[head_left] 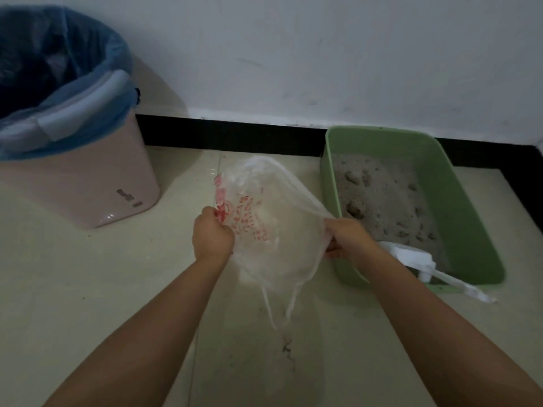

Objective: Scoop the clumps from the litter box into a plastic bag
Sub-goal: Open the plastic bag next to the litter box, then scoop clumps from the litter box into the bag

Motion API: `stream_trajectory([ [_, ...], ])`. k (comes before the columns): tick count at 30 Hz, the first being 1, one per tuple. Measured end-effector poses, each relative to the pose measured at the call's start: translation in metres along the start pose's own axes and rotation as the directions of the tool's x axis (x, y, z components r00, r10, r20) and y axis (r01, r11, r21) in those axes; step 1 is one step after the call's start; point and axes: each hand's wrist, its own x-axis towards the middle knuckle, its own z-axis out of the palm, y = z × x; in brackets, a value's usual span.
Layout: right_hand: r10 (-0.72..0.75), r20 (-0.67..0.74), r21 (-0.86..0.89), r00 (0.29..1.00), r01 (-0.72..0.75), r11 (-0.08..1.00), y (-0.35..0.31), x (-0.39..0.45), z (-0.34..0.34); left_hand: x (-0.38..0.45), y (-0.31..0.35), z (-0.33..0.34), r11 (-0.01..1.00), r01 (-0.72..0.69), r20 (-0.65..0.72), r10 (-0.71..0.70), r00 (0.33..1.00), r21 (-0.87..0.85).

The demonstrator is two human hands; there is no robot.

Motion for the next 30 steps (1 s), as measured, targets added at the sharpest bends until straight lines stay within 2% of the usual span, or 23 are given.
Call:
stream_trajectory([
  [3, -0.04, 0.02, -0.225, 0.999, 0.043, 0.973, 0.0, 0.008, 0.003, 0.008, 0.004, -0.004, 0.997, -0.074, -0.003, 0.074, 0.997, -0.019],
  [5, -0.057, 0.032, -0.338, 0.998, 0.065, 0.939, 0.002, 0.013, 0.01, 0.008, 0.01, -0.005, 0.992, -0.12, 0.023, 0.12, 0.993, 0.027],
  [8, -0.082, 0.032, -0.422, 0.996, 0.088, 0.902, 0.001, 0.013, 0.02, 0.006, 0.015, -0.003, 0.976, -0.145, 0.131, 0.124, 0.984, 0.165],
  [10, -0.118, 0.011, -0.492, 0.993, 0.108, 0.864, -0.001, 0.01, 0.024, 0.005, 0.016, -0.003, 0.952, -0.155, 0.157, 0.116, 0.981, 0.265],
  [16, -0.294, -0.039, -0.683, 0.955, 0.189, 0.705, -0.014, -0.006, 0.005, 0.005, 0.029, -0.001, 0.878, -0.308, 0.133, 0.278, 0.951, 0.367],
  [19, -0.358, -0.078, -0.767, 0.93, 0.173, 0.618, -0.016, -0.015, -0.028, 0.0, 0.044, 0.013, 0.813, -0.439, 0.184, 0.399, 0.898, 0.383],
  [22, -0.303, -0.18, -0.874, 0.936, -0.011, 0.486, -0.008, -0.02, -0.074, -0.015, 0.06, 0.039, 0.762, -0.559, 0.282, 0.486, 0.827, 0.328],
  [25, -0.158, -0.317, -0.905, 0.935, -0.249, 0.345, 0.016, -0.035, -0.115, -0.037, 0.076, 0.066, 0.704, -0.644, 0.363, 0.54, 0.76, 0.299],
  [28, -0.029, -0.278, -0.905, 0.96, -0.252, 0.342, 0.046, -0.047, -0.136, -0.055, 0.088, 0.091, 0.664, -0.692, 0.448, 0.546, 0.708, 0.284],
  [30, -0.029, -0.259, -0.909, 0.966, -0.233, 0.347, 0.056, -0.05, -0.145, -0.065, 0.092, 0.106, 0.666, -0.696, 0.509, 0.516, 0.689, 0.268],
])
